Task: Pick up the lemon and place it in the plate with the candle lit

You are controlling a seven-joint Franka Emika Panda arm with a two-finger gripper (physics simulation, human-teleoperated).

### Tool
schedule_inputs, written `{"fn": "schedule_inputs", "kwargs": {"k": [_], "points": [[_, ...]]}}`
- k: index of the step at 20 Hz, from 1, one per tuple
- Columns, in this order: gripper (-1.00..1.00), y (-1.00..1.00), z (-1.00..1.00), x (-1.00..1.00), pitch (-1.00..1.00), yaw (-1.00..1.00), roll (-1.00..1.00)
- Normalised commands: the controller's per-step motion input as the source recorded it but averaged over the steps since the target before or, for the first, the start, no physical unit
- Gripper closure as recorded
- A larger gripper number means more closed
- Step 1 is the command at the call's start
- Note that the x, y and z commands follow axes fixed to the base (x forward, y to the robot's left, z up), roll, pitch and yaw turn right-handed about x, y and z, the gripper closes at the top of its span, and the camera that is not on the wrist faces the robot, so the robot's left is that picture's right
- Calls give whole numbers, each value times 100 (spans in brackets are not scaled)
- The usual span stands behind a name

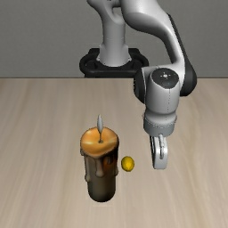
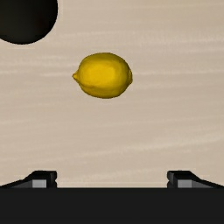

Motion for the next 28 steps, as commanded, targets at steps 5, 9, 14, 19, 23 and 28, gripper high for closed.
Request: {"fn": "schedule_inputs", "kwargs": {"k": [5, 9, 14, 19, 23, 28], "points": [[-100, 0, -100, 0, 0, 0, 0], [-100, -75, -25, 0, 0, 0, 0], [100, -60, 0, 0, 0, 0, 0], [100, 0, 0, 0, 0, 0, 0], [100, 25, 25, 0, 0, 0, 0], [100, 100, 0, 0, 0, 0, 0]]}}
